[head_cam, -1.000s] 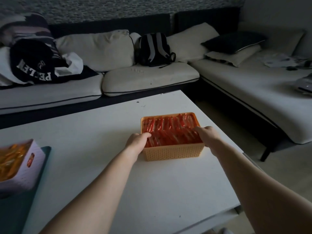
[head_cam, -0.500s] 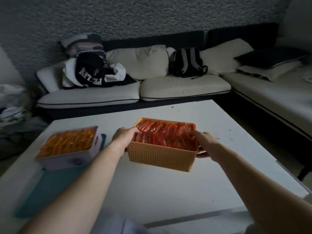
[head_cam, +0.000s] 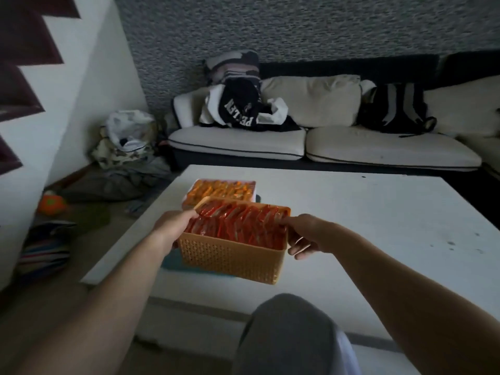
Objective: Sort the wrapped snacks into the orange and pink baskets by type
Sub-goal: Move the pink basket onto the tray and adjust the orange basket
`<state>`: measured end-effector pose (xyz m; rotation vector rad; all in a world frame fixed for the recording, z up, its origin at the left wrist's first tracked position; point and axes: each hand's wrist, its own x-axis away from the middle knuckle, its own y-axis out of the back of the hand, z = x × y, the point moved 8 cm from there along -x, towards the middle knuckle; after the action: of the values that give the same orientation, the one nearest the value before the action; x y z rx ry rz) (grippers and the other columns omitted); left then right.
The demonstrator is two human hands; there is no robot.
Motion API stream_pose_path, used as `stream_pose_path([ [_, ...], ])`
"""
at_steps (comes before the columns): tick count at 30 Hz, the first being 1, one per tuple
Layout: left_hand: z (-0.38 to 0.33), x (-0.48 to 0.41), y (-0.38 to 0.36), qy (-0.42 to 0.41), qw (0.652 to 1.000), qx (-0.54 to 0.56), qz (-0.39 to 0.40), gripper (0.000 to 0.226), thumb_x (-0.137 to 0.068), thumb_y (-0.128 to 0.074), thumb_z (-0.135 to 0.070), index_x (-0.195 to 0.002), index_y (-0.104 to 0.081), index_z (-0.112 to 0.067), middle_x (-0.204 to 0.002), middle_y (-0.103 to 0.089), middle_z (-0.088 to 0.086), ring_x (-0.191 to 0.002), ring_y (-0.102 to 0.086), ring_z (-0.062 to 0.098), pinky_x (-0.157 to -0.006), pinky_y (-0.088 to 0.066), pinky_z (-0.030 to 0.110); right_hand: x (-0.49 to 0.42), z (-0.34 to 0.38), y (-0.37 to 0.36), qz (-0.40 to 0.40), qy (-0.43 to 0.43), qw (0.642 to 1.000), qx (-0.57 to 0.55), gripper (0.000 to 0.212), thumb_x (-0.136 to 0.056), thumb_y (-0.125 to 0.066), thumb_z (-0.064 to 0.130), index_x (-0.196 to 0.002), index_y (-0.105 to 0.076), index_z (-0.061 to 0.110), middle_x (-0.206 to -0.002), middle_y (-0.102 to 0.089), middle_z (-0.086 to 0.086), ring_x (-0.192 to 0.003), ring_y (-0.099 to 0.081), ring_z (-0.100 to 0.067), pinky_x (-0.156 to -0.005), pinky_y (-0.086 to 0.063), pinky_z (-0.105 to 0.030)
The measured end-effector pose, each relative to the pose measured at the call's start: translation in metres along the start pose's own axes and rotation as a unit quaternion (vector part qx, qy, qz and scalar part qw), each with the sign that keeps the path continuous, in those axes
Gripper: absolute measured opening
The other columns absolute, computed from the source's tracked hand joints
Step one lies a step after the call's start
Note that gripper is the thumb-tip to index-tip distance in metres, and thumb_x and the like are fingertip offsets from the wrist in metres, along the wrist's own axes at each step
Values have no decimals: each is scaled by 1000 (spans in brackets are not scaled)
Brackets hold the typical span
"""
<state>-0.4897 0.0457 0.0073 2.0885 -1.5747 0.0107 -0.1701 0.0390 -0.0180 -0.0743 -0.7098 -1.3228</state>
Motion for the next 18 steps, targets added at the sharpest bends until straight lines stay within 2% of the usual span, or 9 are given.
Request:
stream_pose_path([
  [2,22,-19,19,17,1000,-1,-16,48,-60,-68,-47,-90,-78,-11,-86,-78,10,-86,-74,33,-81,-57,42,-10,8,-28,39,4,999,21,43,-100,-51,47,-85,-66,10,-74,-60,-6,-65,-62,-21,-69,-57,-34],
  [4,35,-25,29,35,999,-3,-26,42,-62,-68,-45,-84,-77,-11,-87,-78,11,-83,-72,30,-83,-57,42,-22,13,-47,63,9,997,39,36,-100,-52,41,-83,-66,12,-75,-59,-5,-68,-61,-20,-72,-54,-34],
  [7,41,-27,34,49,998,-5,-35,20,-85,-66,-29,-80,-70,-10,-83,-71,12,-70,-60,25,-60,-42,31,-46,16,-66,78,3,996,45,27,-96,-55,32,-88,-66,9,-75,-59,-5,-64,-61,-18,-72,-53,-33],
  [8,45,-33,32,58,998,10,-31,17,-90,-63,-25,-82,-68,-11,-80,-67,10,-67,-56,23,-57,-37,28,-54,17,-71,80,-1,996,41,25,-95,-56,31,-90,-66,8,-74,-60,-5,-63,-61,-18,-71,-53,-32],
  [10,52,-43,30,73,996,40,-25,14,-92,-60,-23,-86,-66,-11,-77,-63,8,-65,-55,22,-55,-36,26,-69,18,-78,81,-4,996,35,22,-94,-58,28,-94,-64,7,-75,-59,-4,-62,-62,-18,-67,-52,-31],
  [12,57,-57,29,78,995,57,-20,15,-91,-61,-25,-86,-67,-11,-78,-65,9,-67,-57,22,-58,-41,26,-83,19,-84,74,-4,997,31,21,-95,-58,26,-96,-64,7,-76,-59,-5,-61,-61,-17,-64,-52,-29],
  [15,62,-76,28,86,995,51,-13,19,-88,-63,-31,-91,-69,-13,-88,-71,10,-78,-63,26,-74,-48,31,-102,22,-87,52,7,998,19,19,-95,-58,23,-100,-66,7,-85,-63,-8,-60,-62,-15,-62,-52,-27],
  [18,64,-89,24,88,994,61,-9,18,-89,-62,-30,-94,-68,-14,-91,-72,10,-80,-64,25,-73,-49,30,-115,22,-85,40,15,999,18,21,-94,-59,20,-106,-68,5,-88,-65,-9,-61,-63,-13,-59,-52,-25],
])
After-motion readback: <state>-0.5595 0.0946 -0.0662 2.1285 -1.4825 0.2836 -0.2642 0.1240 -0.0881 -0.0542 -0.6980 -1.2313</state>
